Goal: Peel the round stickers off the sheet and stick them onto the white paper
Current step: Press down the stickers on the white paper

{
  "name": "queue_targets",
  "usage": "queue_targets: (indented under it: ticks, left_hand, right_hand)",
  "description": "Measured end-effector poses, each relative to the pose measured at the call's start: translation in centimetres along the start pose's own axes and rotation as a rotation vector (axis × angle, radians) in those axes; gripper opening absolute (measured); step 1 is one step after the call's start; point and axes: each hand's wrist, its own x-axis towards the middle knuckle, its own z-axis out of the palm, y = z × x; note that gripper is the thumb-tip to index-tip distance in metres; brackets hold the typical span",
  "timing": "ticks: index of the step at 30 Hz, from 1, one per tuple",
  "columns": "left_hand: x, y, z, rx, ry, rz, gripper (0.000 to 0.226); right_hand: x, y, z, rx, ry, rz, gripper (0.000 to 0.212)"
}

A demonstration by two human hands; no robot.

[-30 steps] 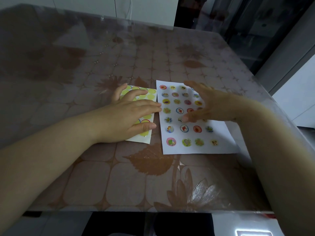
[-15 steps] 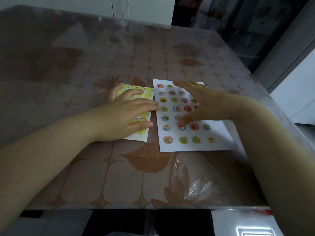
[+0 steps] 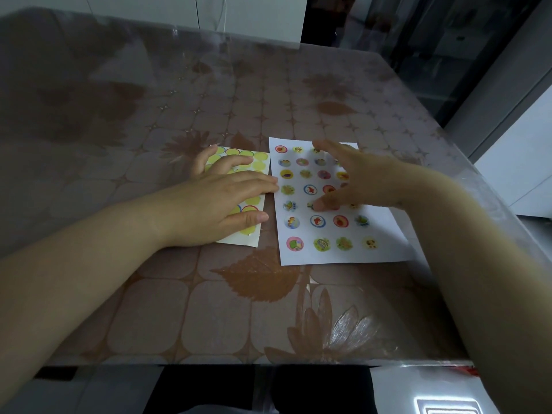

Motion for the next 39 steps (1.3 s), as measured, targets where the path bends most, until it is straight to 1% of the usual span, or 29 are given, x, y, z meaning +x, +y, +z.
queue_targets:
  ticks: [5, 11, 12, 16, 21, 23, 25, 26, 27, 29, 32, 33, 39]
  left_hand:
    - [0.0, 0.1, 0.0, 0.007, -0.002, 0.002, 0.070]
    - [0.0, 0.0, 0.2, -0.008, 0.015, 0.001, 0.069]
    - [0.1, 0.1, 0.2, -0.008, 0.016, 0.003, 0.068]
    - [0.1, -0.1, 0.1, -0.003, 0.016, 0.007, 0.068]
    - [0.0, 0.0, 0.1, 0.003, 0.018, 0.003, 0.068]
    - [-0.1, 0.0, 0.1, -0.001, 0.024, -0.001, 0.068]
    - [-0.1, 0.0, 0.1, 0.001, 0.025, -0.002, 0.068]
    - [-0.1, 0.0, 0.2, 0.002, 0.025, 0.000, 0.068]
    - [0.0, 0.0, 0.2, 0.001, 0.024, 0.002, 0.068]
    - [0.0, 0.0, 0.2, -0.003, 0.023, 0.006, 0.068]
    - [0.0, 0.0, 0.2, -0.006, 0.034, 0.011, 0.068]
    - [0.0, 0.0, 0.2, -0.004, 0.039, 0.012, 0.068]
    - [0.0, 0.0, 0.2, 0.001, 0.041, 0.012, 0.068]
  right_hand:
    - [-0.7, 0.6, -0.9, 0.006, -0.044, -0.005, 0.101]
    - [-1.1, 1.0, -1.3, -0.076, -0.107, 0.040, 0.130]
    - [-1.0, 1.0, -1.2, -0.071, -0.115, 0.048, 0.131]
    - [-0.9, 0.8, -1.2, -0.068, -0.113, 0.086, 0.125]
    - [-1.1, 0.8, -1.4, -0.062, -0.107, 0.074, 0.131]
    - [-1.7, 1.2, -2.0, -0.011, -0.108, 0.090, 0.124]
    - [-2.3, 1.8, -2.9, 0.076, -0.080, 0.074, 0.104]
    - [-2.4, 2.1, -3.3, 0.097, -0.065, 0.063, 0.097]
    - [-2.5, 2.4, -3.5, 0.097, -0.057, 0.063, 0.096]
    - [-2.5, 2.7, -3.6, 0.062, -0.102, 0.080, 0.104]
    - [-2.0, 2.8, -2.9, -0.070, -0.181, 0.120, 0.135]
    - [-1.6, 2.9, -2.7, -0.108, -0.186, 0.121, 0.139]
    - [-1.0, 3.1, -2.4, -0.141, -0.171, 0.153, 0.143]
